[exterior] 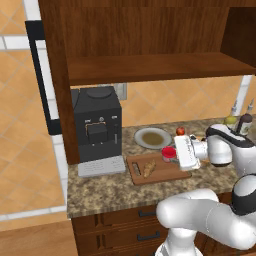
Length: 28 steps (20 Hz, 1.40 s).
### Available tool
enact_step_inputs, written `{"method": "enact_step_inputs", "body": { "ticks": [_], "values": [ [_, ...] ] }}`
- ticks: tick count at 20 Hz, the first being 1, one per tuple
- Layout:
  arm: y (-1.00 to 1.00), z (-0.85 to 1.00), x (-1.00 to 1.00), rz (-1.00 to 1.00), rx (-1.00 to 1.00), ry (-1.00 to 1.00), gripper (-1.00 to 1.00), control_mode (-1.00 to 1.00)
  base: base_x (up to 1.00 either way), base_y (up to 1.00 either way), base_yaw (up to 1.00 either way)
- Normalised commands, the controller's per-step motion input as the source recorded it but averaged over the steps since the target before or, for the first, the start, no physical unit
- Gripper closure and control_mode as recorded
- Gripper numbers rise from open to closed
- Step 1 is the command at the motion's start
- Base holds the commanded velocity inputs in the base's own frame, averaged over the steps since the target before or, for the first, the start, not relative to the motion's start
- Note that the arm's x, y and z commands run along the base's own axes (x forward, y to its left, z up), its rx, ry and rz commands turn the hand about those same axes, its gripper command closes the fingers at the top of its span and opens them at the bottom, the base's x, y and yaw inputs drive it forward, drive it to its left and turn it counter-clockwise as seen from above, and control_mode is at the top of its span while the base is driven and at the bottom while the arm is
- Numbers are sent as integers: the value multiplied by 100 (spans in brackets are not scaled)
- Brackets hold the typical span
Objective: From the different types of pastries on the counter, select a croissant and place it on the cutting board. Then retrieve a jar of jam from the cabinet and place it alongside the croissant on the cutting board.
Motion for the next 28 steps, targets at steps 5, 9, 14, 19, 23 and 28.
{"method": "enact_step_inputs", "body": {
  "ticks": [5,9,14,19,23,28],
  "values": [
    [0,-37,25,5,0,0,100,-100,0,0,0],
    [-4,-32,19,6,0,0,100,-100,0,0,0],
    [-19,-26,14,5,0,0,100,-100,0,0,0],
    [-14,-26,20,1,0,0,100,-100,0,0,0],
    [-3,-22,26,0,0,1,100,-100,0,0,0],
    [-6,-28,27,0,0,0,100,-100,0,0,0]
  ]
}}
